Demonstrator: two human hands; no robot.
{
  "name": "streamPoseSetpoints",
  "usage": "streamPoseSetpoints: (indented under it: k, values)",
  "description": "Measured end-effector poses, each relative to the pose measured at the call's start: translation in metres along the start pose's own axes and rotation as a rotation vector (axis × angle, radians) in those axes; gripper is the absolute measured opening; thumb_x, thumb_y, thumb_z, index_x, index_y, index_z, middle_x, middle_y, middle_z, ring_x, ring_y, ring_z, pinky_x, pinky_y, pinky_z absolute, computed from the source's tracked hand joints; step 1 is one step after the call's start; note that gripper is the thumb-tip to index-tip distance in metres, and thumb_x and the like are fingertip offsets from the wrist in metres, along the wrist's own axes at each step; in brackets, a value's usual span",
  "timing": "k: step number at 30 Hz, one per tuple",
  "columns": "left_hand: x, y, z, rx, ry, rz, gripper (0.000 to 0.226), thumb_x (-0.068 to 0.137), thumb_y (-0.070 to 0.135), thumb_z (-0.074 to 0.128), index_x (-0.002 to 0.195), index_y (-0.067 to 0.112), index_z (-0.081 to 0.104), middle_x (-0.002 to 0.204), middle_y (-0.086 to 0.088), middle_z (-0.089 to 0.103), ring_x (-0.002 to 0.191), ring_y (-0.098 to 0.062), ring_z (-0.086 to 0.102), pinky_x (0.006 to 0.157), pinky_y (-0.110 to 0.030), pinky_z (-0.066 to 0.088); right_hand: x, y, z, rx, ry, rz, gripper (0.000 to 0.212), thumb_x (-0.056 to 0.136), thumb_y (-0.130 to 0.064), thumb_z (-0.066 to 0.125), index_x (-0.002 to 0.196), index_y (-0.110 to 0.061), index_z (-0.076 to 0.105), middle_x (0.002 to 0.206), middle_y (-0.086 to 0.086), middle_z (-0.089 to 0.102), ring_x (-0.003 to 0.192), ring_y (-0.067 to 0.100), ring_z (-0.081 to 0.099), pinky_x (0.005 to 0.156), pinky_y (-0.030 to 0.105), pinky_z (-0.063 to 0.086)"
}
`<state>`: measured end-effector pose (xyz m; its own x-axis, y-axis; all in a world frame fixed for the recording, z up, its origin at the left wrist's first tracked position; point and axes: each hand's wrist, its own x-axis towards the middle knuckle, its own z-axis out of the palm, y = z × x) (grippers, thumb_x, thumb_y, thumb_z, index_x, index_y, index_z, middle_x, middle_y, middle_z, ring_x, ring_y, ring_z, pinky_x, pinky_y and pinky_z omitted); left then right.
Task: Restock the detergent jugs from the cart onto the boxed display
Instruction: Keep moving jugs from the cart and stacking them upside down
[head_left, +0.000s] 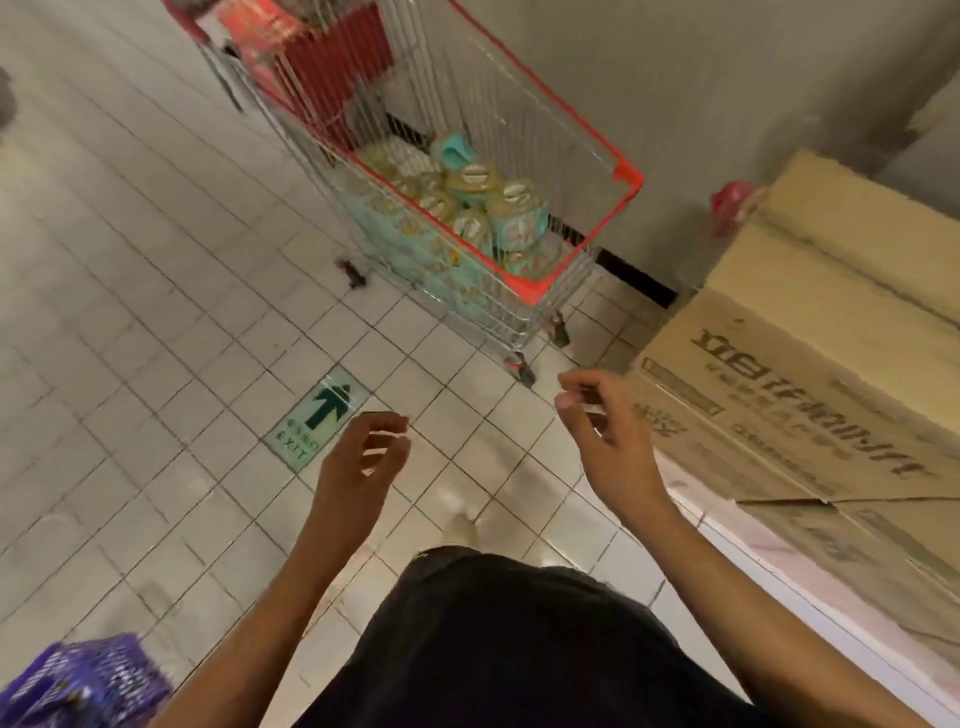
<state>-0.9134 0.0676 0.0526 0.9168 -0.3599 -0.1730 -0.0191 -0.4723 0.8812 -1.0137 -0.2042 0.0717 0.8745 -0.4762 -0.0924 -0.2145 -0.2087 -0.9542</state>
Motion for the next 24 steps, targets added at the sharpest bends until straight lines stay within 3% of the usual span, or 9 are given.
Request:
streamPoseSetpoints:
  k: [5,11,17,21,24]
  values:
    - [0.039,-0.016,-0.064,-0.035,0.061,-0.078,0.025,0.095,0.043,0.059,0.116,0.031,0.064,0.126,0.009,0.067,0.107,-0.010,0.067,0.085,-0.026,0.054,0.042,-0.027,0.060,-0.015,-0.073,0.007,0.015,0.107,-0.029,0.062,0.120,-0.037,0.063,0.126,-0.013,0.064,0.114,-0.001,0.062,0.087,0.008,0.047]
    - [0.111,-0.006,-0.087,-0.073,0.060,-0.054,0.018,0.096,0.040,0.062,0.114,0.036,0.064,0.122,0.013,0.068,0.108,-0.006,0.067,0.086,-0.026,0.055,0.092,-0.036,0.079,-0.023,-0.084,0.036,0.013,0.108,-0.025,0.061,0.117,-0.033,0.065,0.117,-0.023,0.065,0.113,0.000,0.063,0.089,0.010,0.049]
    - [0.213,0.014,-0.097,-0.089,0.052,-0.007,0.024,0.097,0.044,0.060,0.118,0.033,0.064,0.124,0.014,0.069,0.110,-0.011,0.069,0.085,-0.026,0.055,0.187,-0.039,0.102,-0.014,-0.086,0.052,0.014,0.107,-0.023,0.063,0.116,-0.034,0.067,0.116,-0.017,0.066,0.110,0.006,0.065,0.089,0.014,0.052]
    - [0.281,0.021,-0.104,-0.058,0.026,-0.014,0.015,0.105,0.023,0.063,0.119,0.029,0.063,0.124,0.015,0.067,0.109,-0.009,0.067,0.088,-0.033,0.058,0.263,-0.045,0.121,0.010,-0.107,0.053,0.015,0.106,-0.022,0.063,0.115,-0.033,0.068,0.114,-0.016,0.066,0.109,0.005,0.066,0.087,0.011,0.049]
    - [0.329,0.025,-0.116,-0.030,0.019,-0.018,0.016,0.105,0.022,0.062,0.120,0.029,0.062,0.124,0.019,0.066,0.109,-0.006,0.067,0.089,-0.032,0.058,0.323,-0.053,0.133,0.024,-0.160,0.068,0.013,0.106,-0.023,0.063,0.114,-0.033,0.067,0.113,-0.014,0.067,0.108,0.007,0.066,0.086,0.014,0.050]
